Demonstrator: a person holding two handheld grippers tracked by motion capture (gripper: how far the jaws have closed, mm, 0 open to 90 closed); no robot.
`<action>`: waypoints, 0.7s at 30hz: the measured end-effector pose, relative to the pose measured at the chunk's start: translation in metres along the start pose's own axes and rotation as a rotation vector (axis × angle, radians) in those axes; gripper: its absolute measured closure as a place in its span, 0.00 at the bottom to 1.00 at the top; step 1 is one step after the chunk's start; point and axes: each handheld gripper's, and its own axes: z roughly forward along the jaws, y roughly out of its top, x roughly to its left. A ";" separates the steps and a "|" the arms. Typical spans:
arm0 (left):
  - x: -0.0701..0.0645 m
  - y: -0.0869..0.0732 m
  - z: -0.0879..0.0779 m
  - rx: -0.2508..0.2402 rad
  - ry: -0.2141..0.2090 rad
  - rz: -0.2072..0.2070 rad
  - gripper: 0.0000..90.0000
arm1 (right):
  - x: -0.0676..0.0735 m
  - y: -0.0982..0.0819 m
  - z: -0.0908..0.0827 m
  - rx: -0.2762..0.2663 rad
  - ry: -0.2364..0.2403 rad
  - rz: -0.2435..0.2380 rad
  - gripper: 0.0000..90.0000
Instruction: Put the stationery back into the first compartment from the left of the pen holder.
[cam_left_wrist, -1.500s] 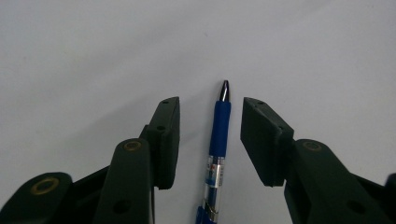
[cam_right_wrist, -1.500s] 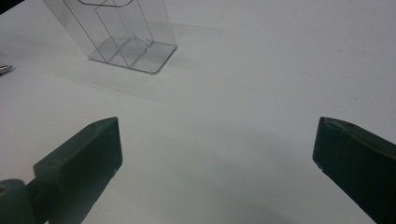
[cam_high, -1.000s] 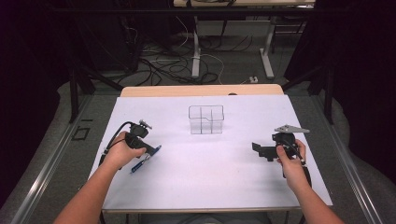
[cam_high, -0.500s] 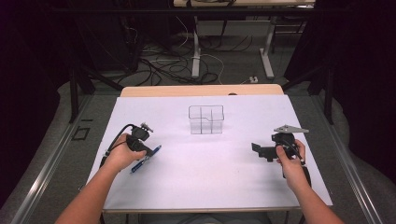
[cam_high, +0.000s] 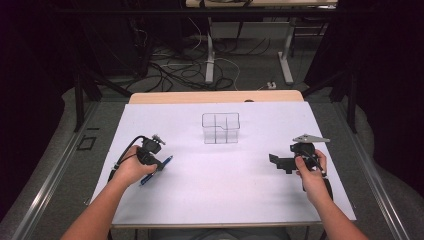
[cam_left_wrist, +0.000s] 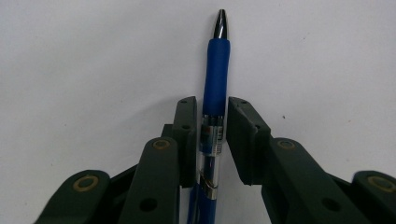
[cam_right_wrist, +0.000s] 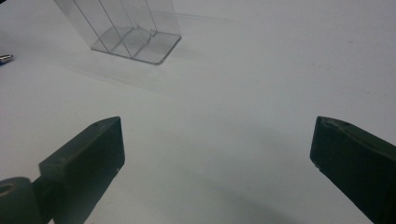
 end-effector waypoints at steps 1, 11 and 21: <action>0.000 0.000 0.000 0.003 0.002 0.001 0.82 | 0.000 0.000 0.000 0.001 -0.002 -0.002 0.03; -0.001 -0.001 0.000 0.002 0.009 0.010 0.87 | -0.001 -0.001 0.001 0.001 0.001 -0.003 0.03; 0.000 -0.001 0.000 -0.005 0.003 0.012 0.88 | -0.002 -0.001 0.001 0.005 0.001 -0.004 0.03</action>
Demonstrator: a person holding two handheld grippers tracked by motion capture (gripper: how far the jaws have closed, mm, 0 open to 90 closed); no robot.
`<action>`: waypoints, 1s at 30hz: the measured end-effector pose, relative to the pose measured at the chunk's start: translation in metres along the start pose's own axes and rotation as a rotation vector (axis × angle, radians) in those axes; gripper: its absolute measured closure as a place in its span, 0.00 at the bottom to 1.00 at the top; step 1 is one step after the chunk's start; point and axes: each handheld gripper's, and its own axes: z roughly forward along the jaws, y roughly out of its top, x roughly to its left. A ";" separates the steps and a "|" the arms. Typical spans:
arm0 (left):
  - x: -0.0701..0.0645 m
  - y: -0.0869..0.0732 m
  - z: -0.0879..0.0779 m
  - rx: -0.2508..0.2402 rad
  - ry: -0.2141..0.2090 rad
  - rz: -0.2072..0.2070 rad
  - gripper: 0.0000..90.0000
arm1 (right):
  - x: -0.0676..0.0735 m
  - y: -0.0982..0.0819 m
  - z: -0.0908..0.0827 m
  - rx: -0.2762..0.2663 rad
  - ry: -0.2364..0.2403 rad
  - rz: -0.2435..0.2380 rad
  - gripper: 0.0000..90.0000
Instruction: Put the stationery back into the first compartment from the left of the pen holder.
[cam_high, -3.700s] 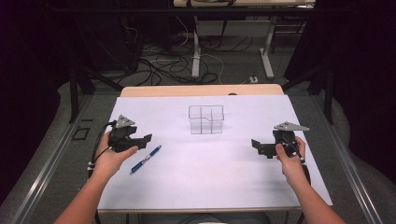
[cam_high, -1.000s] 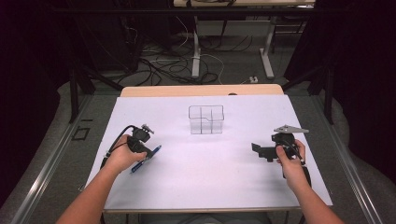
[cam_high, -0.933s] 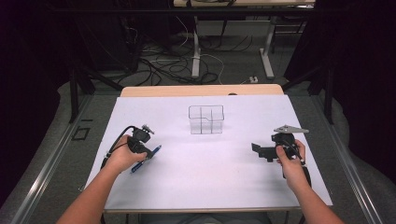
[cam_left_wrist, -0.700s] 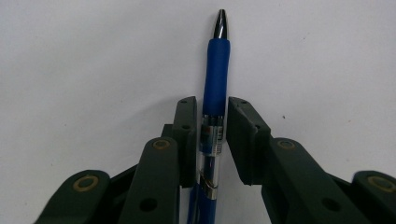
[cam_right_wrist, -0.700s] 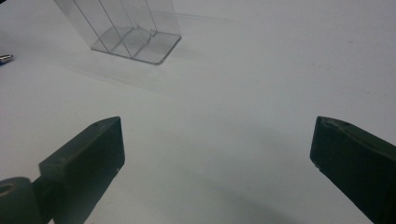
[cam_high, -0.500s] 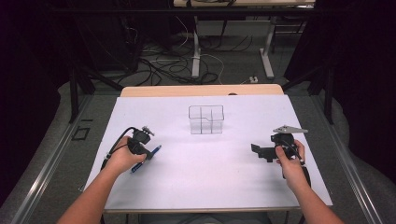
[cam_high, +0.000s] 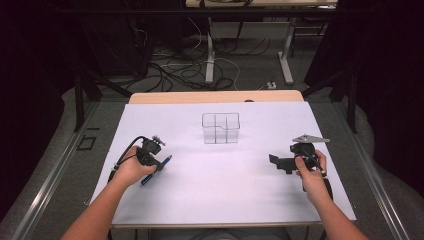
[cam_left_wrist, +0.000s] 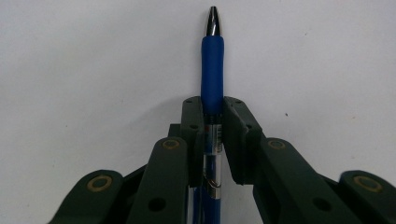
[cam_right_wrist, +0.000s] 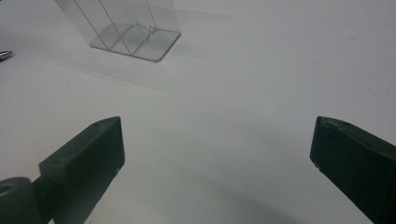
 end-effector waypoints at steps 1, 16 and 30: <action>0.000 0.000 0.000 0.000 0.000 0.001 0.88 | 0.000 0.000 0.000 0.000 0.001 0.001 0.03; 0.003 0.003 -0.009 -0.061 -0.036 -0.030 0.88 | -0.001 0.000 0.000 0.003 -0.004 0.004 0.03; 0.011 0.003 -0.023 -0.179 -0.094 -0.170 0.88 | -0.001 0.000 0.000 0.004 -0.004 0.009 0.03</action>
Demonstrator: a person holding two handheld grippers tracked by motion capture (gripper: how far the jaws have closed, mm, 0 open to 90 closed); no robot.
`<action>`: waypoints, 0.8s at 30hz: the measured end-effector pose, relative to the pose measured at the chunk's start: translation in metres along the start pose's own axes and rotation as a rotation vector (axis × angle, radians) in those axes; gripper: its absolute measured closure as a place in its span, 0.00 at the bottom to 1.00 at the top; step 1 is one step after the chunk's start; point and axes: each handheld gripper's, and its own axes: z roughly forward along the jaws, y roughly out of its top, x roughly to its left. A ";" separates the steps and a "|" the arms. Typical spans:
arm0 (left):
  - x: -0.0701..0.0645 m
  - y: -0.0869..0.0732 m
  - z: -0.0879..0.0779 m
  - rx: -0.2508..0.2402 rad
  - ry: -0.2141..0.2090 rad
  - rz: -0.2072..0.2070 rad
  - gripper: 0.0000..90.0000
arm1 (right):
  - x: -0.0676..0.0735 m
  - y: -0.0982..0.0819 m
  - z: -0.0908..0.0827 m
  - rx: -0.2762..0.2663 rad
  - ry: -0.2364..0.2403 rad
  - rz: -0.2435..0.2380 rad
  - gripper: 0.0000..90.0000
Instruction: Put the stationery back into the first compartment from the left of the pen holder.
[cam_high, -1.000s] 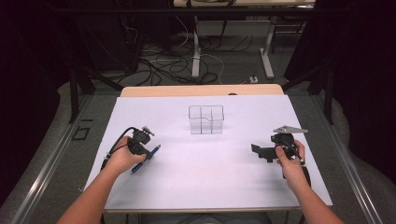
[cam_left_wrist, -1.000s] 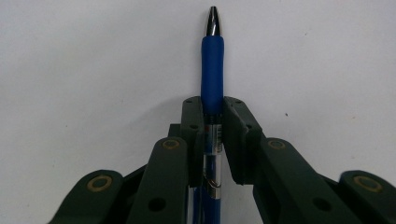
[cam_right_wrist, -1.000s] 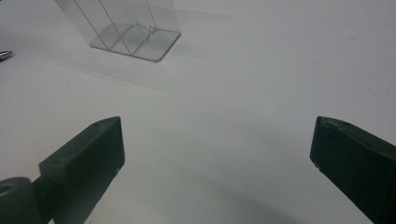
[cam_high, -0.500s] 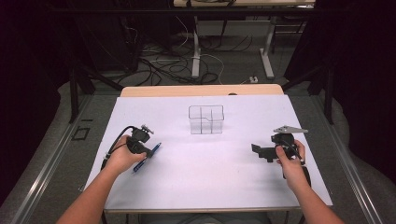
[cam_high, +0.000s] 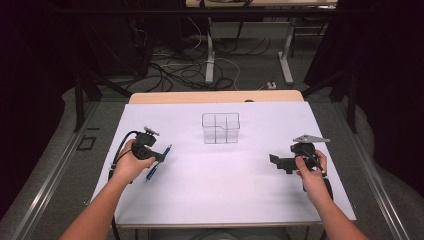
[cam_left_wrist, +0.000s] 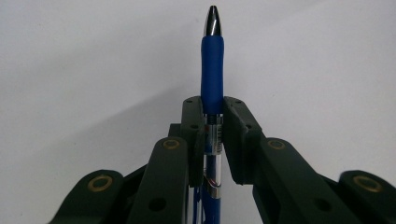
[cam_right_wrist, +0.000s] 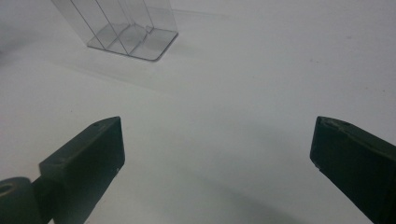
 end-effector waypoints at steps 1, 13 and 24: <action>0.000 0.000 -0.001 -0.015 -0.006 -0.016 0.88 | 0.000 0.000 0.000 0.000 -0.001 -0.001 0.03; 0.006 -0.002 -0.004 -0.155 -0.053 -0.089 0.88 | 0.000 0.000 0.001 0.000 -0.004 -0.003 0.03; 0.004 0.005 -0.014 -0.315 -0.093 -0.159 0.88 | 0.000 0.000 0.001 0.000 -0.006 -0.013 0.04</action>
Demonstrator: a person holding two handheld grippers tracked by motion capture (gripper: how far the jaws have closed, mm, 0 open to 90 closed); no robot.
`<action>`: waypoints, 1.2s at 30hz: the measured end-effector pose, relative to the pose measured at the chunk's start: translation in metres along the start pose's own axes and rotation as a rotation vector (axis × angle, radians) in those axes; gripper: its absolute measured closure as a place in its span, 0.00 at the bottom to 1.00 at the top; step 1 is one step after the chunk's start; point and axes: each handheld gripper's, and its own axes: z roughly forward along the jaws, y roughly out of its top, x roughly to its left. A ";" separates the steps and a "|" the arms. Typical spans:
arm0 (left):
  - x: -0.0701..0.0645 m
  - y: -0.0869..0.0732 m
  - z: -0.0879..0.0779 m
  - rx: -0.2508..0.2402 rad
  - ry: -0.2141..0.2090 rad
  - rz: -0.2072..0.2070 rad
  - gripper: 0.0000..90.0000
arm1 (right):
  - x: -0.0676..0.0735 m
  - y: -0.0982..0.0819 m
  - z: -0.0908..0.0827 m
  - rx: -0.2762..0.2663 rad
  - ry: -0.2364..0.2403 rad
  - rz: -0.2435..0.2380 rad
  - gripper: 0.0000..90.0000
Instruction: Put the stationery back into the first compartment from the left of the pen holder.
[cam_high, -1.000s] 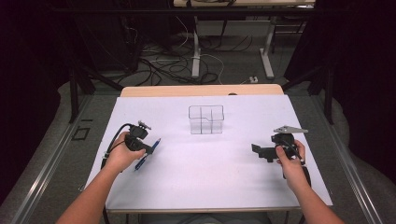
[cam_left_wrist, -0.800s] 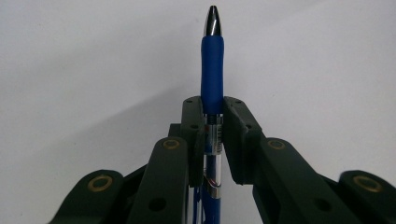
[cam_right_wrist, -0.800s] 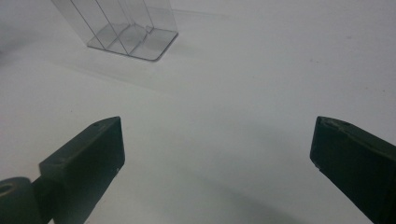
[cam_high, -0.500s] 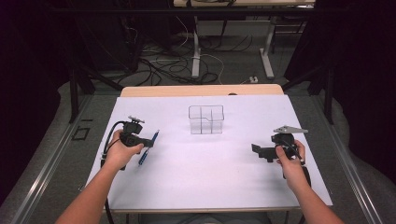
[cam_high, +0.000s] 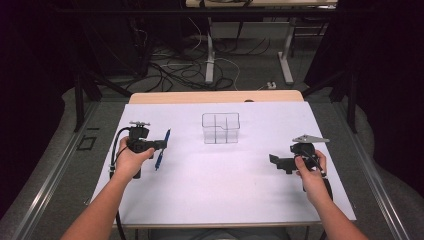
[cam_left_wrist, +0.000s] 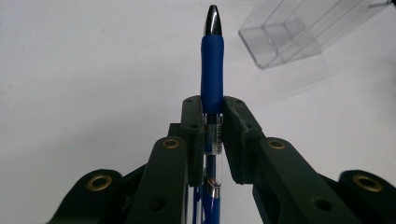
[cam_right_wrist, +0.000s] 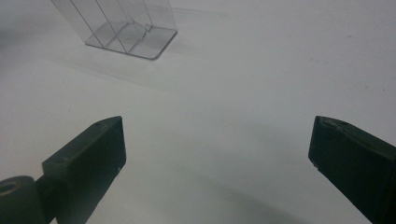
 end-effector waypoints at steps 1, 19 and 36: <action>-0.001 0.001 0.000 -0.028 -0.004 -0.009 0.88 | 0.000 0.000 0.000 0.000 0.000 0.001 0.04; -0.022 0.023 -0.006 -0.363 0.006 -0.089 0.88 | 0.000 0.000 0.000 0.010 0.000 0.007 0.05; -0.041 0.049 0.001 -0.513 0.016 -0.066 0.88 | -0.001 -0.001 0.000 0.012 -0.001 0.001 0.05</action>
